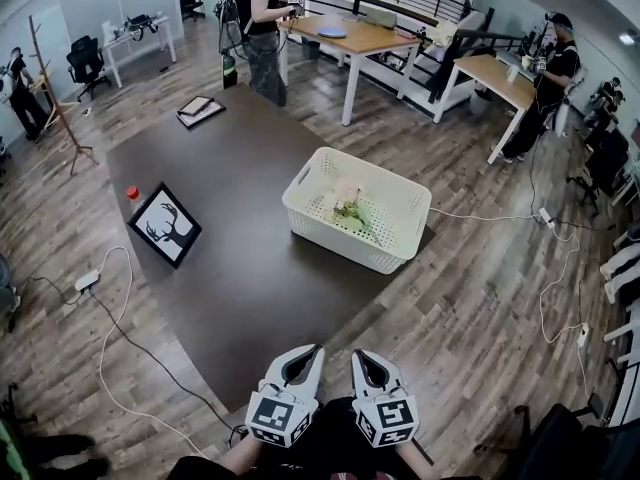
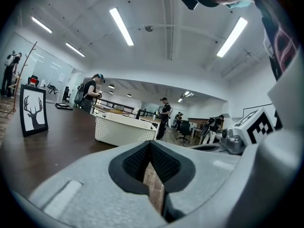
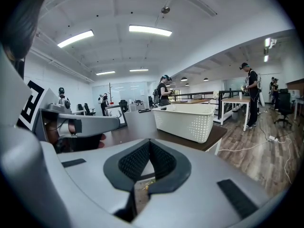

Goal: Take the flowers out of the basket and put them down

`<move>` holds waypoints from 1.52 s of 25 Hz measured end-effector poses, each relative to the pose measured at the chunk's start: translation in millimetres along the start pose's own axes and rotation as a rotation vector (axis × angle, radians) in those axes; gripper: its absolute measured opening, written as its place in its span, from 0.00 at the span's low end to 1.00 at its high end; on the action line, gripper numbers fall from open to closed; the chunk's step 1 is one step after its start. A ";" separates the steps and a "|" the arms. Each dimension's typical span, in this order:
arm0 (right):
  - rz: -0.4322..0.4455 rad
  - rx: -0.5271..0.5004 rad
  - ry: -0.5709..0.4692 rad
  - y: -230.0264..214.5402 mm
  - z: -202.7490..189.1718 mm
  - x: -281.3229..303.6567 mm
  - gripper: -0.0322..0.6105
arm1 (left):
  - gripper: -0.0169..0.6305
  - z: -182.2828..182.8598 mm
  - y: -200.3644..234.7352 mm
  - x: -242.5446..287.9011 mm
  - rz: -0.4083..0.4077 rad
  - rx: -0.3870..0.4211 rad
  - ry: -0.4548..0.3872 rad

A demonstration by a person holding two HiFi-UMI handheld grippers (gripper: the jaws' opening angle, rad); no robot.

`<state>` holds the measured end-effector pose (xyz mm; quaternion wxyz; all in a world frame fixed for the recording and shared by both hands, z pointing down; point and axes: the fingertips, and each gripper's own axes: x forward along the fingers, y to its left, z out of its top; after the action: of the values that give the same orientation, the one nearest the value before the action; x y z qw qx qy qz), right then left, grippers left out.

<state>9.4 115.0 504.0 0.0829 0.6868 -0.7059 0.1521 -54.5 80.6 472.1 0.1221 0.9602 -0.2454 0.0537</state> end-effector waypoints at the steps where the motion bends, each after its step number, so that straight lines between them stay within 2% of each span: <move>1: 0.002 0.002 0.000 3.6 0.2 3.9 0.06 | 0.04 -0.6 4.2 -0.3 -0.003 0.003 0.004; 8: 0.020 -0.008 0.024 23.9 -3.7 17.9 0.06 | 0.04 -0.8 27.9 -6.0 0.004 -0.021 0.004; 13: -0.006 -0.021 0.054 19.5 -7.3 18.7 0.06 | 0.04 -0.5 32.8 -6.5 0.010 -0.042 -0.006; 20: 0.020 -0.022 0.053 13.5 -4.4 32.1 0.06 | 0.04 0.6 44.7 3.3 0.044 -0.053 -0.012; 38: 0.219 -0.045 0.062 -31.8 36.4 107.8 0.06 | 0.04 10.1 79.8 77.2 0.213 -0.091 0.026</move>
<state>39.8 0.9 508.1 0.1028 0.5986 -0.7770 0.1655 -25.3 -25.3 491.6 0.1622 0.9214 -0.3465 0.0676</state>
